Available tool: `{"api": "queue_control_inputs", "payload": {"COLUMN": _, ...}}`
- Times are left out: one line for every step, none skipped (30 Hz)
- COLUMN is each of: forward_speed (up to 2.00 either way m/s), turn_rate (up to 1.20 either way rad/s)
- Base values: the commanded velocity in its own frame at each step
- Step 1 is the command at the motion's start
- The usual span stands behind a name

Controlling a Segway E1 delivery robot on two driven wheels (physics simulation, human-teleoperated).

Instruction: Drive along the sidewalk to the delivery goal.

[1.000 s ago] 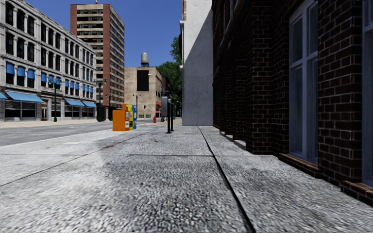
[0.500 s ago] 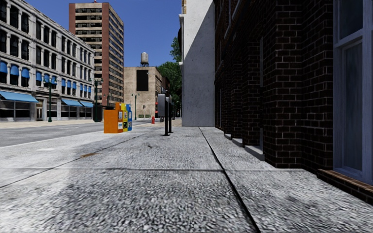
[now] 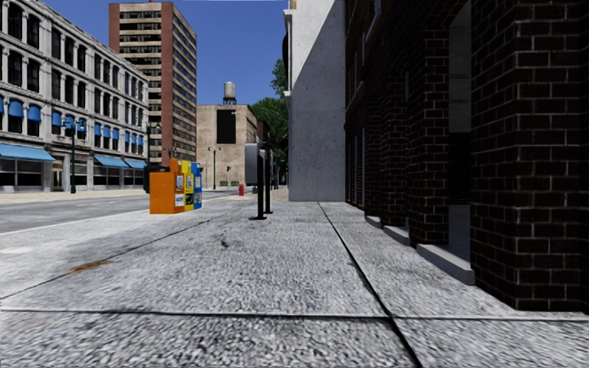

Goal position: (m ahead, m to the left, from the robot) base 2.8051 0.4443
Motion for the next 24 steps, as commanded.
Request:
{"api": "queue_control_inputs", "payload": {"forward_speed": 2.0, "turn_rate": 0.0}}
{"api": "queue_control_inputs", "payload": {"forward_speed": 2.0, "turn_rate": 0.0}}
{"api": "queue_control_inputs", "payload": {"forward_speed": 2.0, "turn_rate": 0.0}}
{"api": "queue_control_inputs", "payload": {"forward_speed": 2.0, "turn_rate": 0.0}}
{"api": "queue_control_inputs", "payload": {"forward_speed": 2.0, "turn_rate": 0.0}}
{"api": "queue_control_inputs", "payload": {"forward_speed": 2.0, "turn_rate": 0.0}}
{"api": "queue_control_inputs", "payload": {"forward_speed": 2.0, "turn_rate": 0.0}}
{"api": "queue_control_inputs", "payload": {"forward_speed": 2.0, "turn_rate": 0.0}}
{"api": "queue_control_inputs", "payload": {"forward_speed": 2.0, "turn_rate": 0.0}}
{"api": "queue_control_inputs", "payload": {"forward_speed": 1.96, "turn_rate": 0.0}}
{"api": "queue_control_inputs", "payload": {"forward_speed": 1.86, "turn_rate": 0.07}}
{"api": "queue_control_inputs", "payload": {"forward_speed": 1.82, "turn_rate": 0.29}}
{"api": "queue_control_inputs", "payload": {"forward_speed": 1.82, "turn_rate": 0.29}}
{"api": "queue_control_inputs", "payload": {"forward_speed": 1.81, "turn_rate": 0.37}}
{"api": "queue_control_inputs", "payload": {"forward_speed": 1.8, "turn_rate": 0.38}}
{"api": "queue_control_inputs", "payload": {"forward_speed": 1.8, "turn_rate": 0.39}}
{"api": "queue_control_inputs", "payload": {"forward_speed": 1.8, "turn_rate": 0.39}}
{"api": "queue_control_inputs", "payload": {"forward_speed": 1.8, "turn_rate": 0.39}}
{"api": "queue_control_inputs", "payload": {"forward_speed": 1.8, "turn_rate": 0.39}}
{"api": "queue_control_inputs", "payload": {"forward_speed": 1.8, "turn_rate": 0.39}}
{"api": "queue_control_inputs", "payload": {"forward_speed": 1.72, "turn_rate": 0.39}}
{"api": "queue_control_inputs", "payload": {"forward_speed": 1.6, "turn_rate": 0.39}}
{"api": "queue_control_inputs", "payload": {"forward_speed": 1.54, "turn_rate": 0.39}}
{"api": "queue_control_inputs", "payload": {"forward_speed": 1.54, "turn_rate": 0.39}}
